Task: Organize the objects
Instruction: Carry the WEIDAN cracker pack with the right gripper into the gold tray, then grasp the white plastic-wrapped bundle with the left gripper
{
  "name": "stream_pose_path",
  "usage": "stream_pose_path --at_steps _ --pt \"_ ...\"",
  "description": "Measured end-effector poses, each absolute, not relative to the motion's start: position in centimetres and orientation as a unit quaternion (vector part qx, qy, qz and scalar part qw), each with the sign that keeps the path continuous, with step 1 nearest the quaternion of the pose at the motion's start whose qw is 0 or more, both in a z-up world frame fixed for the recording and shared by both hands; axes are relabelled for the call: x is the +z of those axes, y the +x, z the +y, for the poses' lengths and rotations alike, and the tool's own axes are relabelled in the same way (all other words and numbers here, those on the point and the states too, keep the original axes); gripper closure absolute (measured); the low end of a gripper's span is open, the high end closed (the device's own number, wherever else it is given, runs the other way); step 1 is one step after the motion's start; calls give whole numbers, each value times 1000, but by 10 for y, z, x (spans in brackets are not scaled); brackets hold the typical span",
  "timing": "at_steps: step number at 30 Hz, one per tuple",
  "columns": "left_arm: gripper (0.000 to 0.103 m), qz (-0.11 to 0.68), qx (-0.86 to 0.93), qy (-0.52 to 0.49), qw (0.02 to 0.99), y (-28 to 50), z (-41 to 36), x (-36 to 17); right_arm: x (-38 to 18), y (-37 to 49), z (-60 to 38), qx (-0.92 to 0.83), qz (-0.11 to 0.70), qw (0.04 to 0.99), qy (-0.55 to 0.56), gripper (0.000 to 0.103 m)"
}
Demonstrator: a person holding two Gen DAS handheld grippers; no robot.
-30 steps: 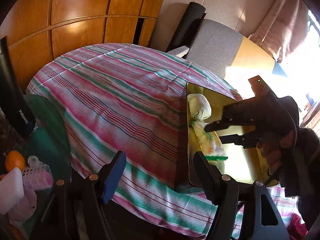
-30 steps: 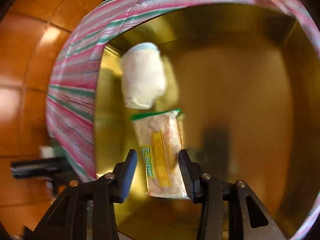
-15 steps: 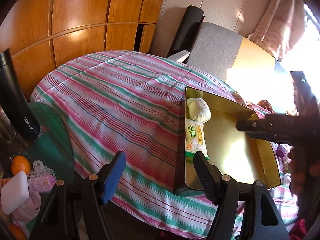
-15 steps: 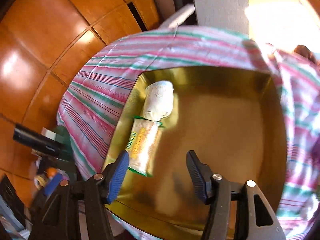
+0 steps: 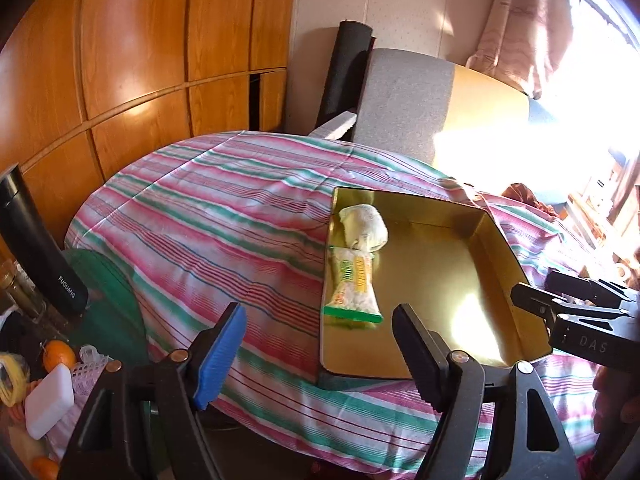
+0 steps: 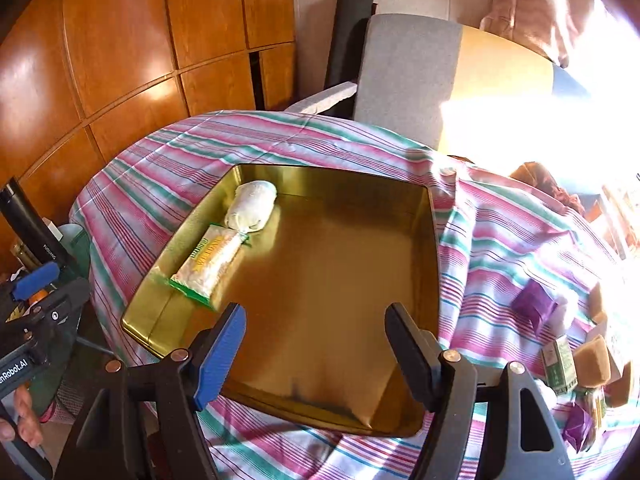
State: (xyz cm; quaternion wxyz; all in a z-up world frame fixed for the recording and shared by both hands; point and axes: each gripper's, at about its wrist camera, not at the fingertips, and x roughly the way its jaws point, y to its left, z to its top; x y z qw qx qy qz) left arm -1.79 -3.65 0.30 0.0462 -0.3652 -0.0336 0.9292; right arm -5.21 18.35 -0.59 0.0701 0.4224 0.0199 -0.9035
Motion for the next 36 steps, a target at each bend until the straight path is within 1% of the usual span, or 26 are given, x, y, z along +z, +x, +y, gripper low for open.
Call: stream_pose_path --at_steps 3,10,13,14,15,24,28,31,32,34,36 --pt "24 -21 929 -364 58 -15 -23 6 -7 -41 204 -906 5 56 419 30" --pt "24 7 927 -366 89 -11 12 8 -2 -16 275 -913 -30 -6 408 29" --pt "24 22 925 -367 99 -11 25 8 2 -6 310 -915 -38 -42 399 27" --pt "24 25 924 -367 104 -11 29 8 4 -2 324 -916 -39 -56 396 24" --pt "24 27 923 -367 109 -10 33 9 6 1 336 -916 -40 -70 393 22" --pt "18 56 918 -364 145 -9 72 12 16 33 456 -905 -74 -199 369 20" --pt "17 69 914 -363 166 -9 92 13 10 52 508 -896 -104 -263 344 20" --pt "18 79 910 -362 187 -7 112 14 -3 72 543 -883 -146 -315 315 20" --pt "18 82 908 -360 197 -6 121 15 -10 79 555 -872 -173 -333 316 20" --pt "18 94 902 -358 221 -2 141 15 -15 92 578 -857 -245 -337 303 20" --pt "18 105 893 -359 248 1 164 15 -18 103 592 -845 -283 -346 292 20"
